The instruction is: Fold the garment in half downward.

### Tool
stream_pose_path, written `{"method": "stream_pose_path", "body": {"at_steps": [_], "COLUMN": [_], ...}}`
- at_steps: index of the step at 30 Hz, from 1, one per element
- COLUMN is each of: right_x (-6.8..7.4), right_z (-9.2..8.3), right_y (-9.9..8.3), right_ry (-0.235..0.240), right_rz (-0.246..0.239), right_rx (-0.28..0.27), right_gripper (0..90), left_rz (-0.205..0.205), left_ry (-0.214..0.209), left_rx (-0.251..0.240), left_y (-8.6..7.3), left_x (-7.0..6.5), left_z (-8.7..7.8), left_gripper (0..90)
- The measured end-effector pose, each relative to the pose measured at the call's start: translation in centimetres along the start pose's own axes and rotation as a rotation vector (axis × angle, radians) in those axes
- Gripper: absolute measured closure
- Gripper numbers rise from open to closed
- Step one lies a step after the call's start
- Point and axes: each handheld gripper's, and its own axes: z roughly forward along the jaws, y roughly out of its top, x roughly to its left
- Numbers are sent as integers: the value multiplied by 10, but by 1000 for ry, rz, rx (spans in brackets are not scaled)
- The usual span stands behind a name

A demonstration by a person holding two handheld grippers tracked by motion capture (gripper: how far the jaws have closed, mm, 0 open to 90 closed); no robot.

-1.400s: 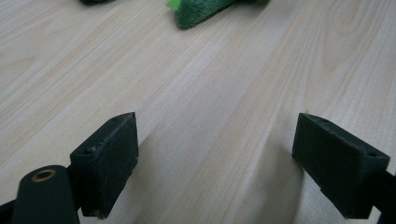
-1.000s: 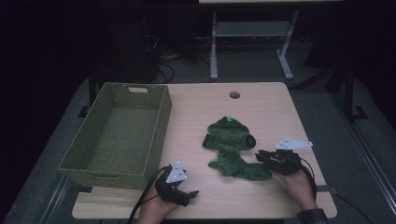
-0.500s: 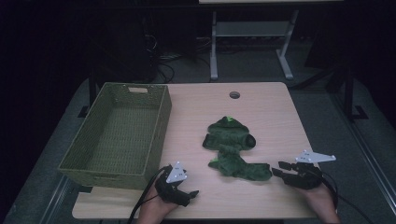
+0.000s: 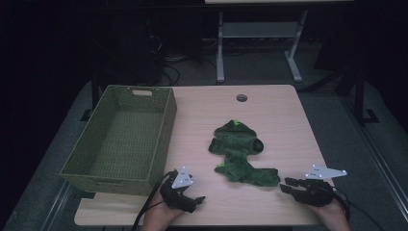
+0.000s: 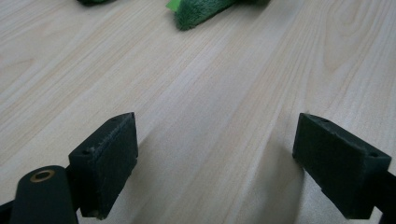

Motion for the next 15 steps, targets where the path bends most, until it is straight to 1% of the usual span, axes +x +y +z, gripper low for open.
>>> {"method": "stream_pose_path", "body": {"at_steps": [4,7,9,10,14,15], "right_x": [1,1,0,0,-1,-1], "right_z": [6,7,8,9,12,12], "right_y": [2,3,5,5,6,7], "right_ry": [23,30,37,39,42,44], "right_rz": [-6,-2,-1,-4,-1,0], "right_rx": [17,15,14,17,27,28], "right_gripper": [620,627,652,668,824,839], "left_rz": [1,1,1,2,1,1], "left_ry": [-1,0,0,0,0,1], "left_rx": [1,1,0,0,0,0], "left_y": [0,0,0,0,0,0], "left_x": [0,0,0,0,0,0], "left_z": [0,0,0,0,0,0], "left_gripper": [133,133,133,133,133,133]}}
